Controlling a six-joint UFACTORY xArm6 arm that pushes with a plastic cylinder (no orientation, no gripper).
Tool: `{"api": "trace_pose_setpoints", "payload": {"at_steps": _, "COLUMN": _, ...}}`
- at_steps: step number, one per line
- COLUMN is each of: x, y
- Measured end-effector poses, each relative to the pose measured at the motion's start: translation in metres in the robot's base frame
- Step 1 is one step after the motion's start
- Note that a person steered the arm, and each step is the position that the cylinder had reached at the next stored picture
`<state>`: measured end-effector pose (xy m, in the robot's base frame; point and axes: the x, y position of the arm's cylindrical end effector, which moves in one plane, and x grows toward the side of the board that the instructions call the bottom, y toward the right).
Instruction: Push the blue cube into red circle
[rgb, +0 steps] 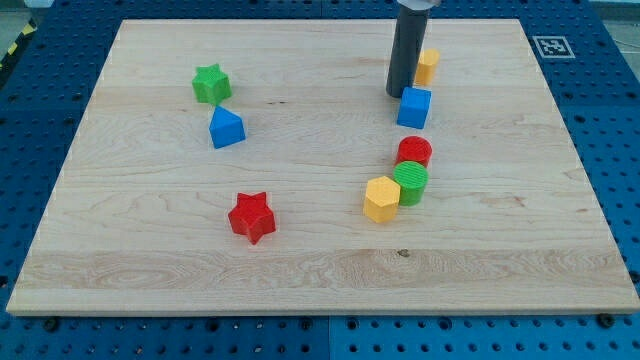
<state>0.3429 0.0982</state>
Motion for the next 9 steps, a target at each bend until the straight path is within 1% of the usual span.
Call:
{"api": "trace_pose_setpoints", "payload": {"at_steps": 3, "x": 0.001, "y": 0.006}}
{"api": "trace_pose_setpoints", "payload": {"at_steps": 5, "x": 0.029, "y": 0.006}}
{"api": "trace_pose_setpoints", "payload": {"at_steps": 6, "x": 0.014, "y": 0.010}}
{"api": "trace_pose_setpoints", "payload": {"at_steps": 7, "x": 0.015, "y": 0.015}}
{"api": "trace_pose_setpoints", "payload": {"at_steps": 8, "x": 0.039, "y": 0.015}}
{"api": "trace_pose_setpoints", "payload": {"at_steps": 9, "x": 0.042, "y": 0.015}}
